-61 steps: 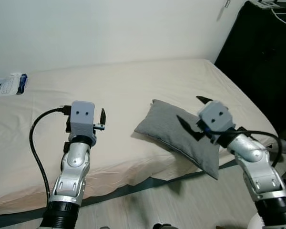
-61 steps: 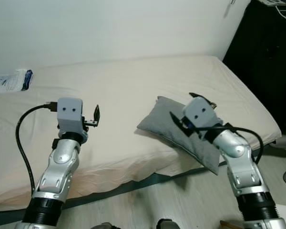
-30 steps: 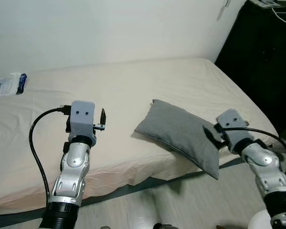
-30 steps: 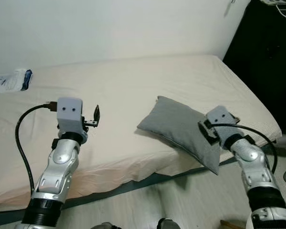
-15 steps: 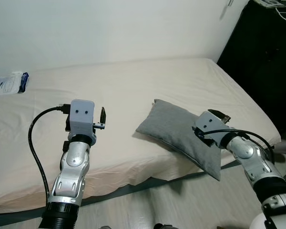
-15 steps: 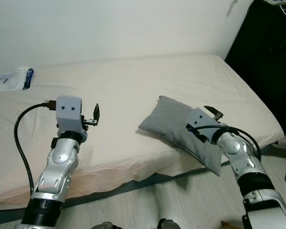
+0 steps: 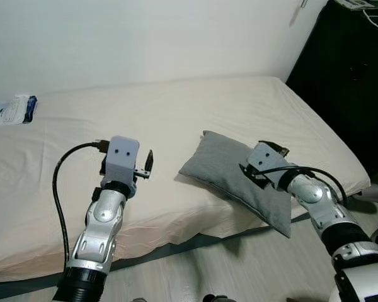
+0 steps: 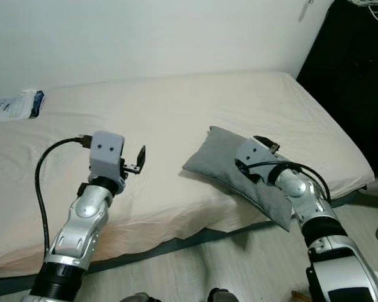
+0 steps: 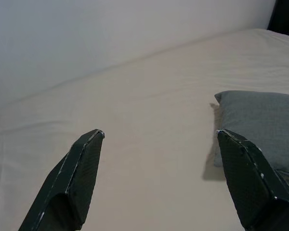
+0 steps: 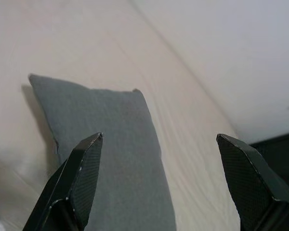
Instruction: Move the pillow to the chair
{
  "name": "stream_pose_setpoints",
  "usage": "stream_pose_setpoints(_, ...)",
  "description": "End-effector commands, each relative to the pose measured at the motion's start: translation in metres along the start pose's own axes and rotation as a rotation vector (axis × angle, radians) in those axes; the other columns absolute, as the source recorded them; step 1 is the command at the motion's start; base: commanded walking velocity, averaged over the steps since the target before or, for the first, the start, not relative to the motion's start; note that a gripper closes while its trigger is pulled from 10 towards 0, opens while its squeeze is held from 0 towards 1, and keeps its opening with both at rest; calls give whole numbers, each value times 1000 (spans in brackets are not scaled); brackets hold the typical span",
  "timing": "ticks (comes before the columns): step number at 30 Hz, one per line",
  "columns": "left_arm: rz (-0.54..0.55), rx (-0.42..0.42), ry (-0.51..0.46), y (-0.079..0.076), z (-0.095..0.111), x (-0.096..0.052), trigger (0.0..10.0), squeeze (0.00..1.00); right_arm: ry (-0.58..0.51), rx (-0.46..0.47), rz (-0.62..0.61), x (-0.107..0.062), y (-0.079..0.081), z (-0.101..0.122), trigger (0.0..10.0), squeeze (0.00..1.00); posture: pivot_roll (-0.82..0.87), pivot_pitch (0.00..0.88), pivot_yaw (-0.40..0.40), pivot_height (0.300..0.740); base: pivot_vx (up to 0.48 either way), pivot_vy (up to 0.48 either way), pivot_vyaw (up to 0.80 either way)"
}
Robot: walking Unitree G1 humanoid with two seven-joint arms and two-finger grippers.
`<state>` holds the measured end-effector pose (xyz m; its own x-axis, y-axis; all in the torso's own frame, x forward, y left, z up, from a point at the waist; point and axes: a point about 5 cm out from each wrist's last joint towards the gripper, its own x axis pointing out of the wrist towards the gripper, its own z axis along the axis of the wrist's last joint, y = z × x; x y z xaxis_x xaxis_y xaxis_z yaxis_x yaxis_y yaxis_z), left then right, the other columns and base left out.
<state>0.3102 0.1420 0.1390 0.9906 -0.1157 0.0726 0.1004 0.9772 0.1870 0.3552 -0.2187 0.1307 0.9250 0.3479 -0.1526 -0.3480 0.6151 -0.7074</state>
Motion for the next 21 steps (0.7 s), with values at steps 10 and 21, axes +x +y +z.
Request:
stream_pose_setpoints(10, 15, -20, 25, 2, -7, -4, 10000, 0, 57, -116, 81, 2, 15, -8, 10000, 0, 25, 111, -36, 740, 0, 0, 0)
stream_pose_setpoints(21, 40, -25, 20, 7, -11, -11, 10000, 0, 67, -129, 91, 4, 23, -10, 10000, 0, 25, 87, -30, 740, 0, 0, 0)
